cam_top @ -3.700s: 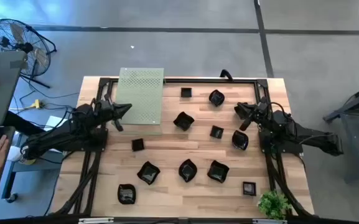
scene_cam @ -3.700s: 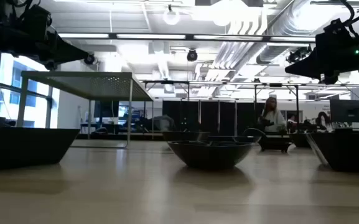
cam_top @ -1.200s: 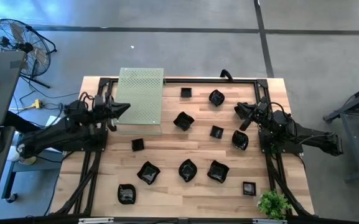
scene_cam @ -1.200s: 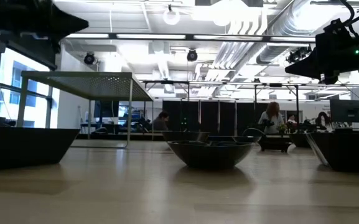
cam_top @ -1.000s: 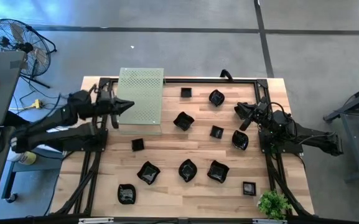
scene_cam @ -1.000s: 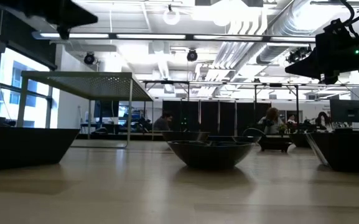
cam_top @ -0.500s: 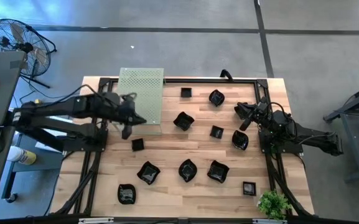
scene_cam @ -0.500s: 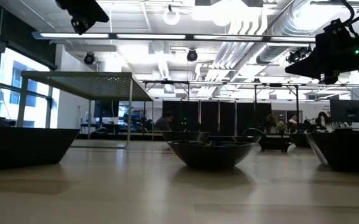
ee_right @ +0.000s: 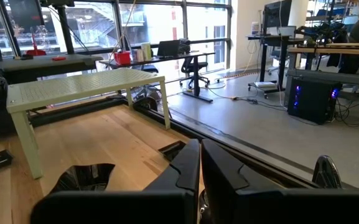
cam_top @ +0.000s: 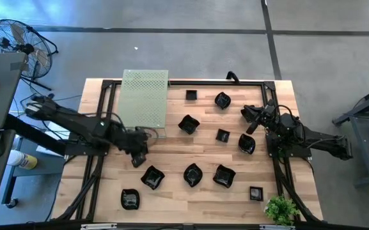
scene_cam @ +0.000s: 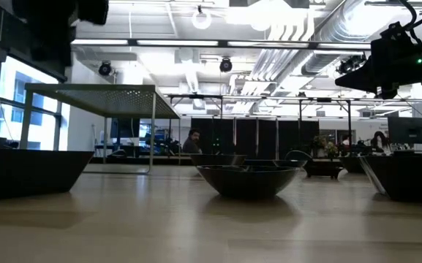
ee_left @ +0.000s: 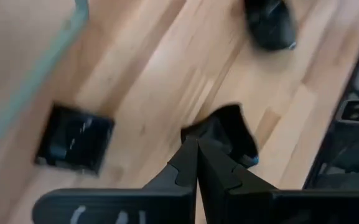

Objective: Pick & Place Mini shaped plates
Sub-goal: Put the distorted square plate on the shelf

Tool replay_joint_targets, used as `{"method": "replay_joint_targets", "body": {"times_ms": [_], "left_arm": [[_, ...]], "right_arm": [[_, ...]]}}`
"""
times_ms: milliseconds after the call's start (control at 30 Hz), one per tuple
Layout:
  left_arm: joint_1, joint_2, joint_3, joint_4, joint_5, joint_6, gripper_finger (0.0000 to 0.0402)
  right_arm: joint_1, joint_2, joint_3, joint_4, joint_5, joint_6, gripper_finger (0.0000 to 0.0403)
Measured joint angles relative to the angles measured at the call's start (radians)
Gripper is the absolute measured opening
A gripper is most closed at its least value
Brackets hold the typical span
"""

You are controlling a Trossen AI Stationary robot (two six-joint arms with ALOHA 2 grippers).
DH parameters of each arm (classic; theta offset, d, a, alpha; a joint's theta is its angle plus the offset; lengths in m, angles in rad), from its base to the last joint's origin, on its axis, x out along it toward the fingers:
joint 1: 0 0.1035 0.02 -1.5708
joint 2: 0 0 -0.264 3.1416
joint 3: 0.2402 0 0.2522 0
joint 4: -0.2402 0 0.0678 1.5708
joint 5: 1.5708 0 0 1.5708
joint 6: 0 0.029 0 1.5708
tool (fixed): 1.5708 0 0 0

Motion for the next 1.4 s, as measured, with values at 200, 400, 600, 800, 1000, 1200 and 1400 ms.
{"method": "replay_joint_targets", "body": {"times_ms": [200, 400, 600, 800, 1000, 1200, 1400], "left_arm": [[-0.069, 0.100, 0.000, 0.004, 0.001, -0.258, 0.0049], [-0.083, 0.170, 0.000, 0.012, 0.026, -0.388, 0.0112], [-0.082, 0.236, -0.030, 0.122, 0.036, -0.404, 0.0116], [-0.082, 0.284, -0.063, 0.138, 0.027, -0.440, 0.0111], [-0.082, 0.294, -0.120, 0.261, 0.034, -0.435, 0.0111], [-0.082, 0.293, -0.165, 0.309, 0.047, -0.433, 0.0111], [-0.082, 0.293, -0.172, 0.311, 0.043, -0.410, 0.0108]], "right_arm": [[0.000, 0.000, 0.000, 0.000, 0.000, 0.000, 0.0012], [0.000, 0.000, 0.000, 0.000, 0.000, 0.000, 0.0012], [0.000, 0.000, 0.000, 0.000, 0.000, 0.000, 0.0012], [0.000, 0.000, 0.000, -0.003, 0.000, 0.000, 0.0012], [0.000, 0.000, 0.000, -0.003, 0.000, 0.000, 0.0012], [0.000, 0.000, 0.000, -0.003, 0.000, 0.000, 0.0012], [0.000, 0.000, 0.000, -0.003, 0.000, 0.000, 0.0012]]}}
